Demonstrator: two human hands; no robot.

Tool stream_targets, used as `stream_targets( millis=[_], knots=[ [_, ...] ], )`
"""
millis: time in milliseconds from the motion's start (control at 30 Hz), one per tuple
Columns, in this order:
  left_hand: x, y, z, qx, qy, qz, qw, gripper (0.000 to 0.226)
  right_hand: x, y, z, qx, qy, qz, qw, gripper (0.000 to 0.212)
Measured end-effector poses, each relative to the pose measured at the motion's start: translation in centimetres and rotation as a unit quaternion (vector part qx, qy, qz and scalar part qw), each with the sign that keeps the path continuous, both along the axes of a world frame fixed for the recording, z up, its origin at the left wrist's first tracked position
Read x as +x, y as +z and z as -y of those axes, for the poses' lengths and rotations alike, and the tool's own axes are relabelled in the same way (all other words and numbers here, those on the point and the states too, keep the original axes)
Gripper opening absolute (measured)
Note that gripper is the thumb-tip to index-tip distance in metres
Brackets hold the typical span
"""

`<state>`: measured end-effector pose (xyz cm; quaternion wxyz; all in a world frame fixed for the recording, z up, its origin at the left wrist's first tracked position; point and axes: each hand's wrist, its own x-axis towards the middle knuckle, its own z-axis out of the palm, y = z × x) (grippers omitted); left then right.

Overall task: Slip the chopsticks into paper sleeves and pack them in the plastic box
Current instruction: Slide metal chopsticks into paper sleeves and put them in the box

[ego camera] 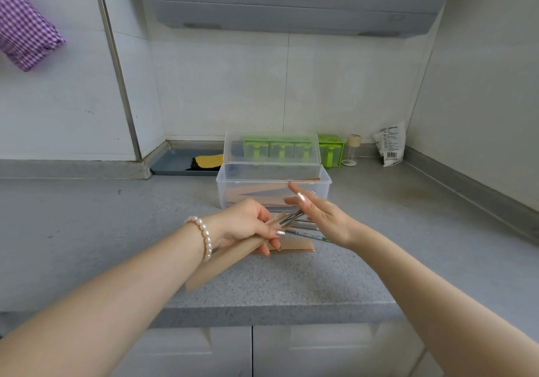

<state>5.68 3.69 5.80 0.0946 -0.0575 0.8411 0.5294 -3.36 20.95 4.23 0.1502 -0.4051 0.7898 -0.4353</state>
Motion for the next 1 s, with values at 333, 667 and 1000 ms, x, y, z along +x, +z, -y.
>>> stream_targets(
  millis=[333,667,1000],
  knots=[
    [-0.8,1.6,0.3,-0.153,0.009,-0.055,0.987,0.019,-1.6,2.4,-0.1,-0.086,-0.036,0.094,0.991,0.016],
    [-1.3,4.8,5.8,-0.100,0.257,-0.225,0.935,0.009,-12.2,5.8,-0.8,-0.220,-0.326,0.034,0.919,0.017],
    [-2.0,-2.2,4.8,-0.191,0.078,-0.042,0.978,0.003,-12.7,3.8,6.6,0.033,-0.253,0.000,0.967,0.027]
  ],
)
